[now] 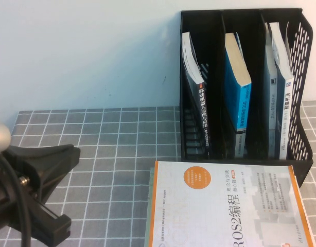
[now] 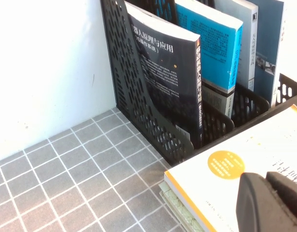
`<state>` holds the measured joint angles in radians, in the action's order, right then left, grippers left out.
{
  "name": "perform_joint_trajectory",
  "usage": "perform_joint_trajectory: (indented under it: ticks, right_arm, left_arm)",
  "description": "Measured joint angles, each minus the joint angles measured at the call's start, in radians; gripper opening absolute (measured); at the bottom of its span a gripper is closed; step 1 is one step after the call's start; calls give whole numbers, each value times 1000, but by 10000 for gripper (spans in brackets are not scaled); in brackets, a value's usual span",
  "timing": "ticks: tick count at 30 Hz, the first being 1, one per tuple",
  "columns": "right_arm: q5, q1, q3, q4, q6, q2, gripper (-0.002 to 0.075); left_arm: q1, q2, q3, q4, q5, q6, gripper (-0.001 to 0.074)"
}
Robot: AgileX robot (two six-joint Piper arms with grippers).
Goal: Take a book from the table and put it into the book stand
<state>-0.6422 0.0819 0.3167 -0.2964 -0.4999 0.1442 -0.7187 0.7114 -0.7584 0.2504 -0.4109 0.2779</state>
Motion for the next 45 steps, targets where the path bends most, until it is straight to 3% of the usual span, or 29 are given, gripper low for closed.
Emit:
perform_joint_trajectory:
  ticks: [6,13,24,32,45]
  right_arm:
    - [0,0,0,0,0,0,-3]
    - [0,0,0,0,0,0,-3]
    - [-1,0,0,0,-2,0,-3]
    - [-1,0,0,-2,-2,0,-3]
    - [-1,0,0,-2,-2,0,-3]
  left_arm:
    - [0,-11,34,-6,3,0,1]
    - [43,-162,226,-38,26,0,1]
    - [440,-596,576,-250,27,-23,1]
    - [653,-720,758,-333,30,-156,1]
    - [683,-724,769,-343,71,-242,1]
